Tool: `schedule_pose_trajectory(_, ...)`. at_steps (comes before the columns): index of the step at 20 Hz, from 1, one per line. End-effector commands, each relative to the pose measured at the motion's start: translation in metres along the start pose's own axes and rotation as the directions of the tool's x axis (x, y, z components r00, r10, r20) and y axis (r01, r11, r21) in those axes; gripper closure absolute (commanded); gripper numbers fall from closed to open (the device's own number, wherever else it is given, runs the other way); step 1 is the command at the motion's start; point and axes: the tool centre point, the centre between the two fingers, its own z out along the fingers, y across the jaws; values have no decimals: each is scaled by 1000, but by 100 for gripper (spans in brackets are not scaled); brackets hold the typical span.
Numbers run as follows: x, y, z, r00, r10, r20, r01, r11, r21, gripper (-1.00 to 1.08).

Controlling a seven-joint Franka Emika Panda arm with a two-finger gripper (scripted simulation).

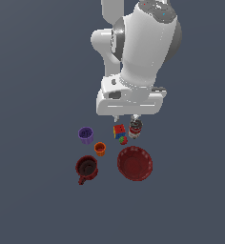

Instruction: Pick up a designated object from a clutter of objects.

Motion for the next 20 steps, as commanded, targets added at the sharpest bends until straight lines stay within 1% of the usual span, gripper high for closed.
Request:
schedule_pose_trajectory(1,5,-6,15,999,-35,2,35,999,-40,-20)
schedule_pose_trajectory(5,14,-19,44,994,-106,6,106,988,-110,-20)
schedule_pose_trajectory(10,23,-39,80,978,-207,11,205,960,-190,-20)
schedule_pose_trajectory(15,29,-64,117,949,-316,19,310,916,-256,-20)
schedule_pose_trajectory(20,30,-90,152,906,-423,29,411,859,-305,-20)
